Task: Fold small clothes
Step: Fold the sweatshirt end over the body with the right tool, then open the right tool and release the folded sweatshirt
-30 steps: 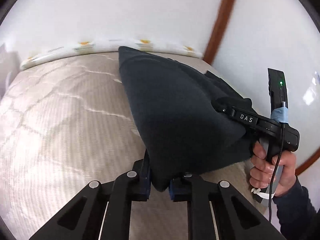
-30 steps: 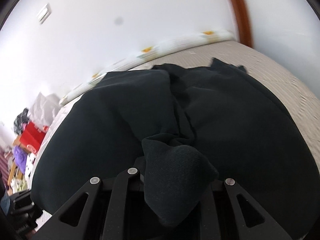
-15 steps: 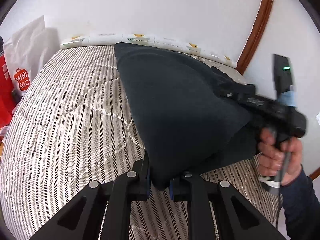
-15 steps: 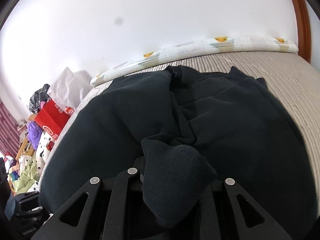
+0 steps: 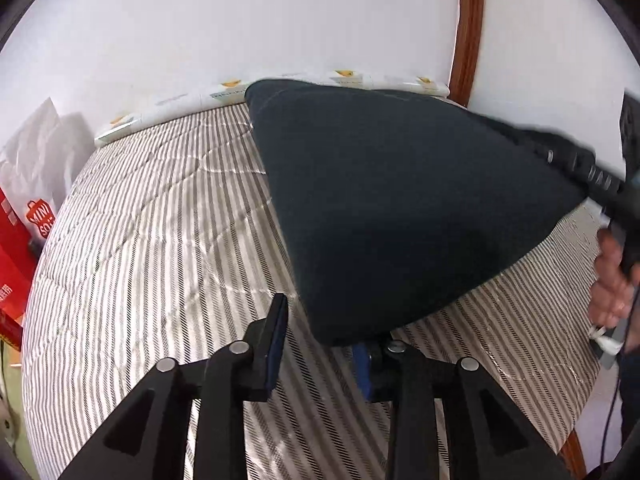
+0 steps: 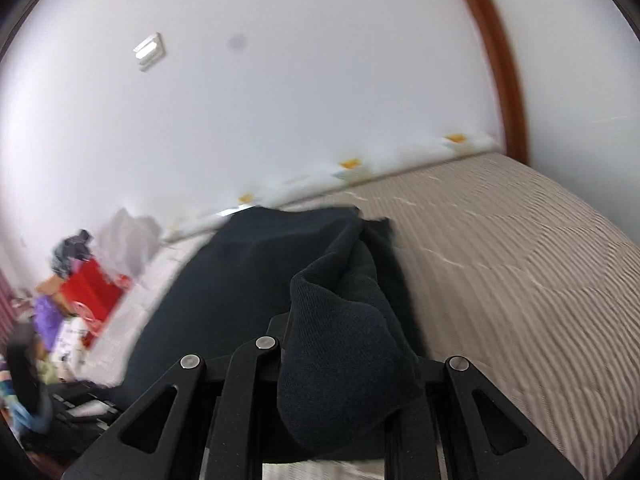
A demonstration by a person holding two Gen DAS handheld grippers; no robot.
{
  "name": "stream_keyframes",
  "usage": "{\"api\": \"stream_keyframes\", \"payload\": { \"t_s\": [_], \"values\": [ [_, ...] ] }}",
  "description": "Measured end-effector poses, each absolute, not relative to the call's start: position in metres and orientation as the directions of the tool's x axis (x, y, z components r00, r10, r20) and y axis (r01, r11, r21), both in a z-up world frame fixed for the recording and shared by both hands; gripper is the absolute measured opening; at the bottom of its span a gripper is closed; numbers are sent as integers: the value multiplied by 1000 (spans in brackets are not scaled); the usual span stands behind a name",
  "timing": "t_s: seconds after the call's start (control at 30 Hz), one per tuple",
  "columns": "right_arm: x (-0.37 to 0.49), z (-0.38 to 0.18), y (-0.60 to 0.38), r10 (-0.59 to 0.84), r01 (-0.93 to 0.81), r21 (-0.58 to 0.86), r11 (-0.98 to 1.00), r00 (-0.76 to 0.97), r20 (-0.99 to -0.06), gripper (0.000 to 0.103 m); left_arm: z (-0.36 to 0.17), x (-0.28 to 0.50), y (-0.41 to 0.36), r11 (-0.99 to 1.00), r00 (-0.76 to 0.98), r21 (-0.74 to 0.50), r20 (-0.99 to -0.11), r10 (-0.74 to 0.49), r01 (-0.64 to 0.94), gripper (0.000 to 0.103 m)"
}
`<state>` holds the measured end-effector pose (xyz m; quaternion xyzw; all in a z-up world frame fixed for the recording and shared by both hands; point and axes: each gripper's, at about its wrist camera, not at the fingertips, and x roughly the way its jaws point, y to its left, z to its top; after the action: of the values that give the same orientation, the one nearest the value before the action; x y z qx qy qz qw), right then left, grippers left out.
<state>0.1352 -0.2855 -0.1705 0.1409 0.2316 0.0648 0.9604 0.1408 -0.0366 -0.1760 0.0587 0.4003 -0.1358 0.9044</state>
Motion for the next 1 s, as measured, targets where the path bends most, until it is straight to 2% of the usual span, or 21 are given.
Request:
{"api": "stream_keyframes", "payload": {
  "t_s": [0.1,0.23,0.37,0.47,0.63,0.77,0.93,0.97,1.0],
  "values": [
    [141,-194,-299,191,-3,339,941,831,-523,17,-174,134,-37,956,636,-12,-744,-204,292,30],
    [140,-188,-304,197,12,342,940,799,-569,23,-163,117,-29,948,628,-59,-736,-252,312,30],
    [129,-175,-307,179,7,308,951,800,-572,34,-151,104,-17,943,644,-104,-707,-293,315,31],
    [123,-177,-311,105,45,233,971,798,-593,35,-141,109,-19,939,654,-121,-688,-314,323,32],
    [117,-174,-316,117,33,216,976,759,-641,35,-144,136,-24,950,661,-105,-695,-282,295,34],
    [121,-142,-316,113,7,200,980,807,-580,42,-165,153,-23,952,615,-134,-736,-283,277,44],
    [168,-147,-303,160,-25,219,975,765,-624,42,-152,155,-17,952,631,-137,-722,-284,272,47],
    [178,-153,-299,160,-21,218,976,749,-643,40,-148,156,-15,959,645,-125,-717,-265,255,47],
    [187,-161,-297,168,-23,224,974,735,-657,30,-146,158,-13,963,651,-119,-715,-253,244,47]
  ]
}}
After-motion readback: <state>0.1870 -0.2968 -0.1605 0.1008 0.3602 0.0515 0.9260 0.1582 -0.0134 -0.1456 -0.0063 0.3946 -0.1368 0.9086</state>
